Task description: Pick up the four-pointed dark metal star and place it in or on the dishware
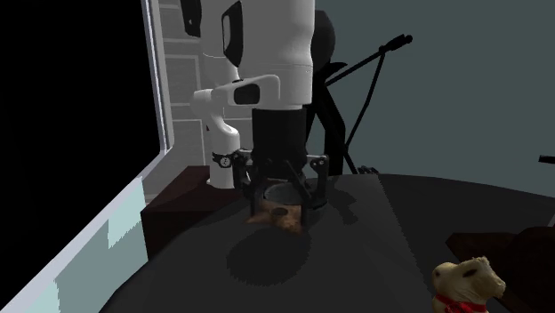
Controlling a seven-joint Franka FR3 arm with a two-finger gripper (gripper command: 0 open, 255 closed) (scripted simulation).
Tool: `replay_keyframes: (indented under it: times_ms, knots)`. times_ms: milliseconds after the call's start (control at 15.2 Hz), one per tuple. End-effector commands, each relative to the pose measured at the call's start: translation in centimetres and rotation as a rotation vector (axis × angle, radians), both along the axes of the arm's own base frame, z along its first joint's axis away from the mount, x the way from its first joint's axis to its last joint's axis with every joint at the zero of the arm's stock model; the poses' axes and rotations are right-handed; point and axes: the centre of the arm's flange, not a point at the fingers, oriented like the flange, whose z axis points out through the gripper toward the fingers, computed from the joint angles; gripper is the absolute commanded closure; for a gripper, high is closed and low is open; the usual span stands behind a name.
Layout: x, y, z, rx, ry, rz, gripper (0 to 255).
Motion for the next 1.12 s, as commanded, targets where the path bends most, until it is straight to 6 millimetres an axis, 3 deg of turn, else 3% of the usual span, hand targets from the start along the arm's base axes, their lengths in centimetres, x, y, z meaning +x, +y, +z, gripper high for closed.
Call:
replay_keyframes:
  times_ms: [0,1056]
  knots:
    - [-2.6,0.8,0.1,0.0,0.0,0.0,255]
    - [-23.2,5.5,0.4,0.0,0.0,0.0,255]
